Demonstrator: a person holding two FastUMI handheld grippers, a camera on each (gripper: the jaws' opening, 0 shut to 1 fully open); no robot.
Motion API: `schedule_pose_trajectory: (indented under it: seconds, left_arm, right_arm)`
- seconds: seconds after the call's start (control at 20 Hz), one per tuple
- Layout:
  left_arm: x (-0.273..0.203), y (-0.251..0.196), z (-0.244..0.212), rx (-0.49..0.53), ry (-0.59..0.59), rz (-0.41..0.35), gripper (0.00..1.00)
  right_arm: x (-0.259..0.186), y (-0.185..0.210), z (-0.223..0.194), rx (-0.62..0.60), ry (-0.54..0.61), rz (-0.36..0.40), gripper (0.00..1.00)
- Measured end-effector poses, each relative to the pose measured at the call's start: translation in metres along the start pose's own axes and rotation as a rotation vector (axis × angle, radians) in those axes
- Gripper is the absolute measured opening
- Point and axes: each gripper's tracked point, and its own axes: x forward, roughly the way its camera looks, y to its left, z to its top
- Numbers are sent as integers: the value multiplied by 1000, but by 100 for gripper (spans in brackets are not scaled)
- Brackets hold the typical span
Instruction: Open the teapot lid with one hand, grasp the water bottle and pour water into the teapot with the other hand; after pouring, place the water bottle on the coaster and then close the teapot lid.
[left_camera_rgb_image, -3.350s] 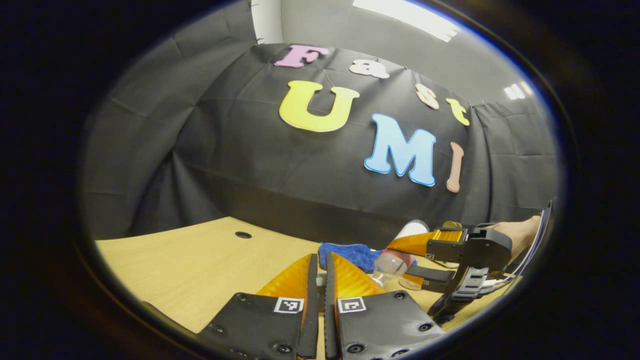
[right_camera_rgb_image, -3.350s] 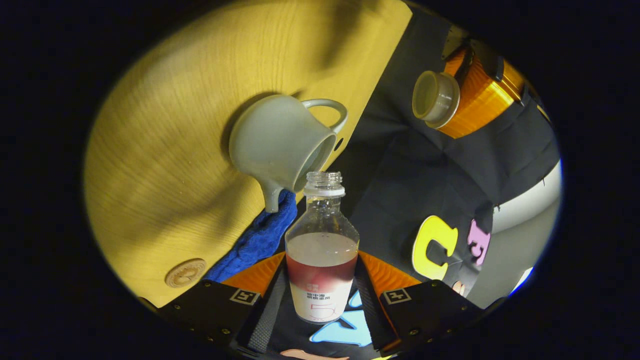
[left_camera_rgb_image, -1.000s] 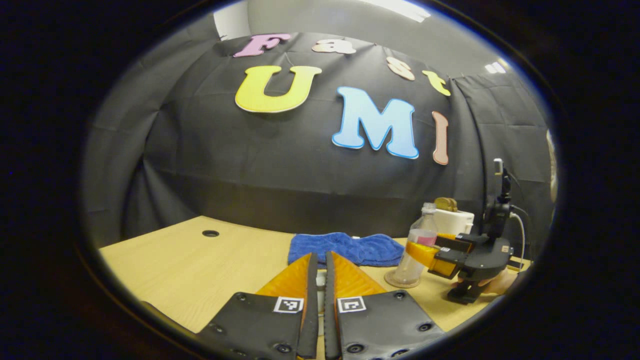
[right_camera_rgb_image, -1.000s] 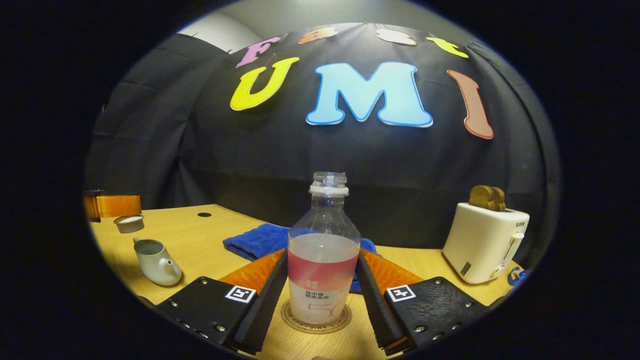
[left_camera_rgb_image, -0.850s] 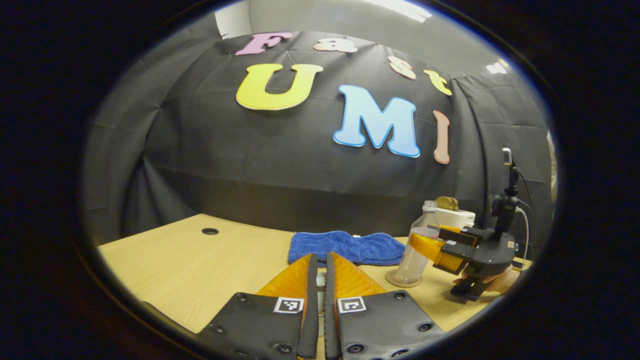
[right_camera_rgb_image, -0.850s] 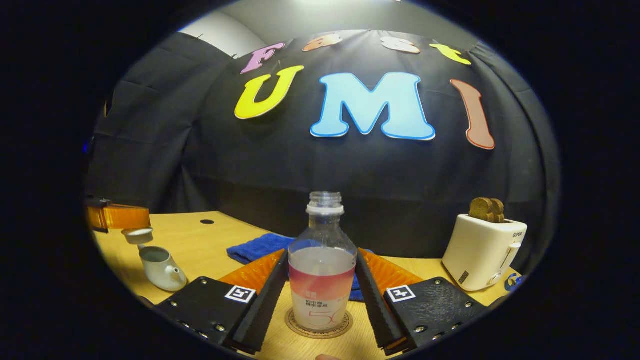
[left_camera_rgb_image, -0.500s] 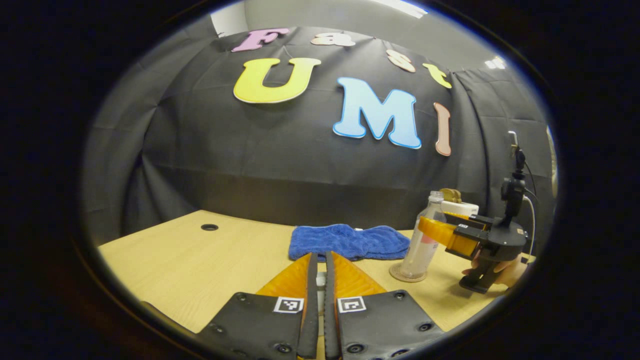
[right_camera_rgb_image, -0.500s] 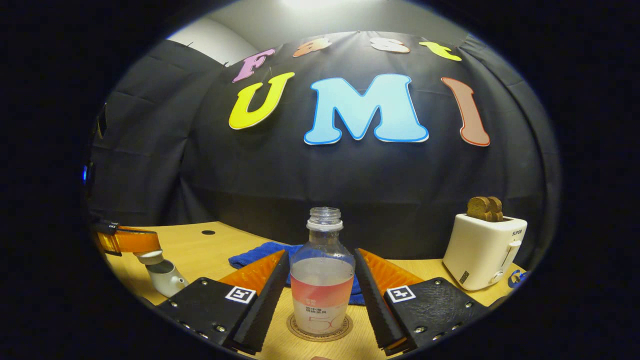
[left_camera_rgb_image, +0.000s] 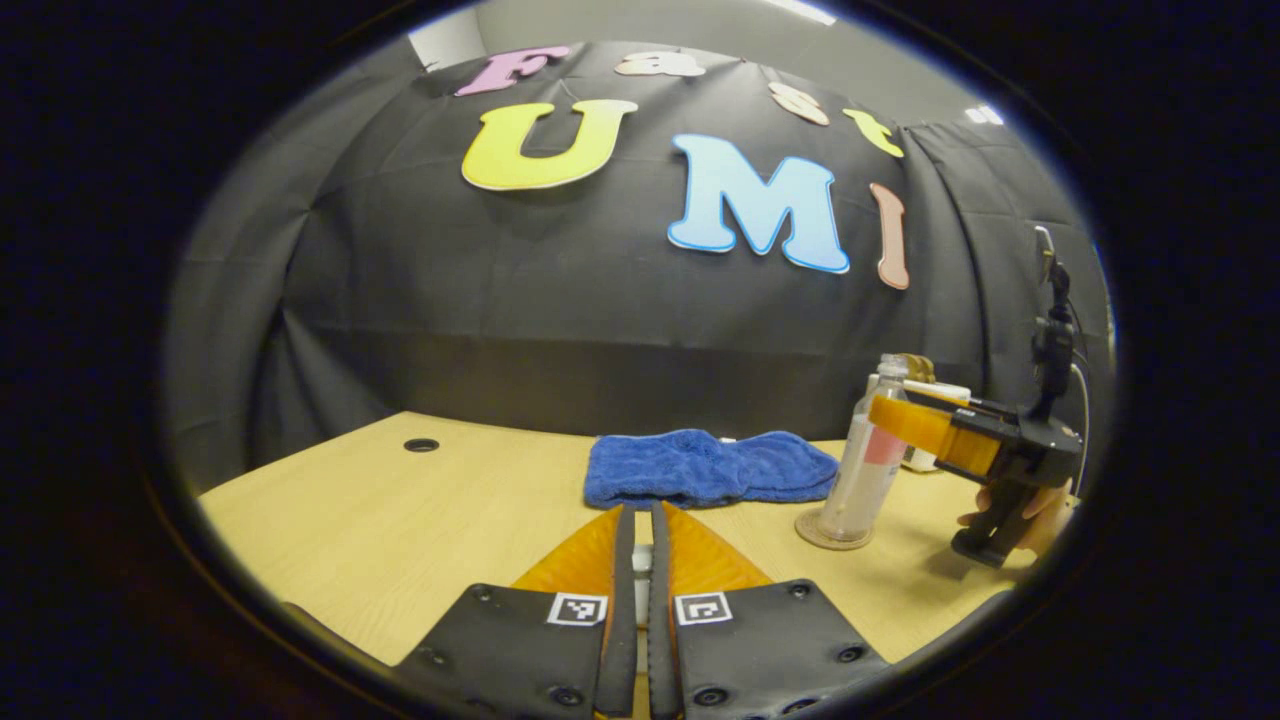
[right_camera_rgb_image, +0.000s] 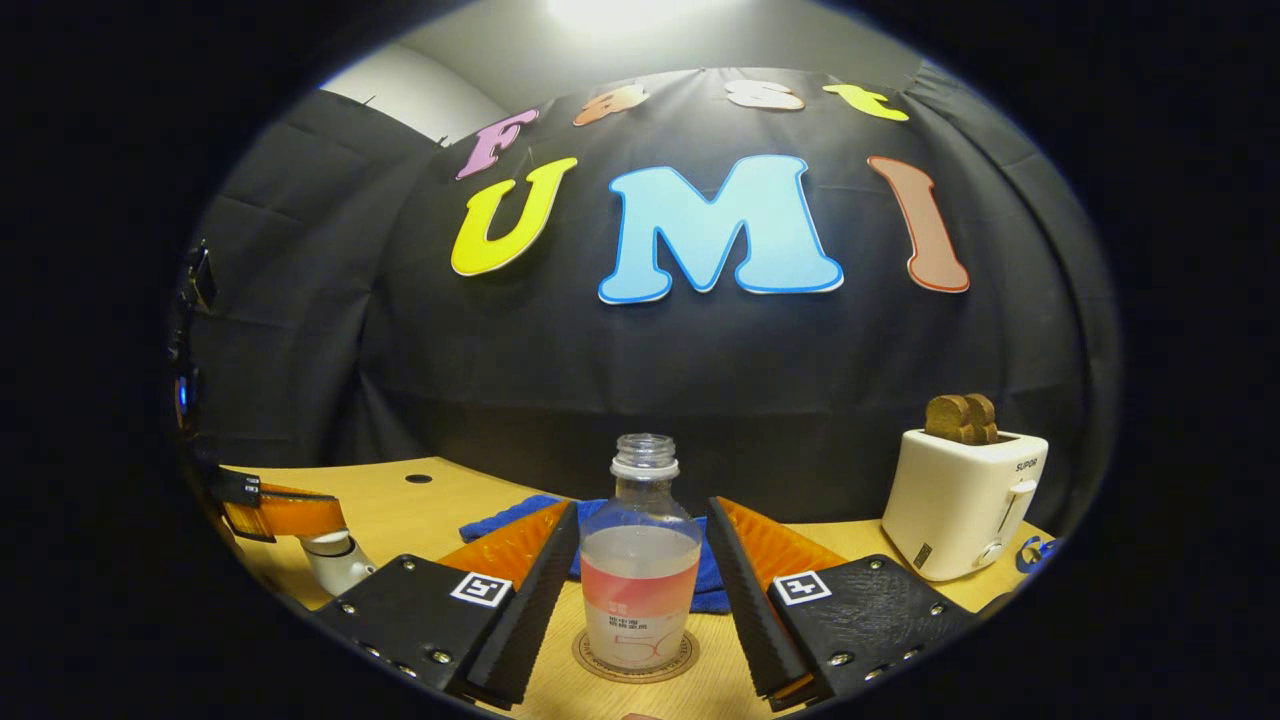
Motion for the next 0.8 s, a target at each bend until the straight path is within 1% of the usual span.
schedule_pose_trajectory:
  seconds: [0.45,0.55,0.6,0.65,0.7,0.8]
  left_arm:
    - [6,3,-4,23,-1,32,11]
    - [4,2,0,11,-24,28,18]
    - [2,3,3,10,-35,33,19]
    - [3,2,2,11,-29,28,19]
    - [2,2,-2,19,-23,35,27]
    - [2,2,0,25,-27,40,29]
  right_arm:
    - [-6,-5,9,10,-22,-11,80]
    - [-9,-5,12,4,-22,-14,80]
    - [-10,-6,13,-2,-24,-13,80]
    - [-12,-5,14,-9,-24,-13,80]
    - [-13,-5,15,-16,-25,-13,80]
    - [-16,-2,18,-21,-26,-7,80]
